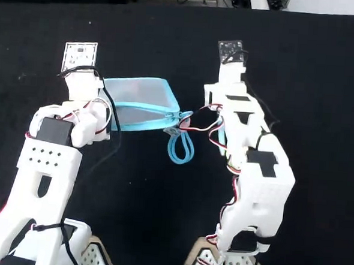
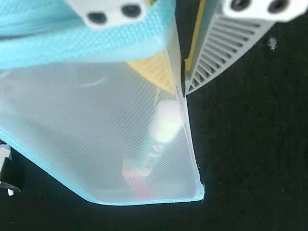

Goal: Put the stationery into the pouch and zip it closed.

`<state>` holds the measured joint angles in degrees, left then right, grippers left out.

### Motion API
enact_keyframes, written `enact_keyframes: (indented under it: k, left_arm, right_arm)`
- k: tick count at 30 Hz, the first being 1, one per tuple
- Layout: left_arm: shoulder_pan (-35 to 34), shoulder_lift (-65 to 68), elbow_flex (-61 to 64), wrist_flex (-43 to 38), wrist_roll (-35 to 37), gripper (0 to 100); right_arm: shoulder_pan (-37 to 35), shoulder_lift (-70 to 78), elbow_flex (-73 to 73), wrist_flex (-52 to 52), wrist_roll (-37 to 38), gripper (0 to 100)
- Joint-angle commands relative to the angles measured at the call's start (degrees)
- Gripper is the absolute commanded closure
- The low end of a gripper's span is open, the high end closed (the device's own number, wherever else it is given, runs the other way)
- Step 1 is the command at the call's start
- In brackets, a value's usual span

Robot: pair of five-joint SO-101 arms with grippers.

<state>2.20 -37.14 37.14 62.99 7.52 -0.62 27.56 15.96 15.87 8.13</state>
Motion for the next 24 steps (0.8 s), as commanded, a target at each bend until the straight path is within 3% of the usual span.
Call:
enact_keyframes:
  k: [1,12,24]
  left_arm:
    - [-0.92,0.18,1.54,0.0,0.7,97]
    - [-0.84,0.18,1.54,-0.09,0.7,97]
    - [-0.92,0.18,1.54,-0.09,0.7,97]
  right_arm:
    - [-1.14,-1.19,-3.74,2.55,3.52,96.8]
    - [-1.67,-8.57,-10.68,32.0,4.22,98.8]
    - [-3.34,-8.66,-11.82,40.09,4.22,95.4]
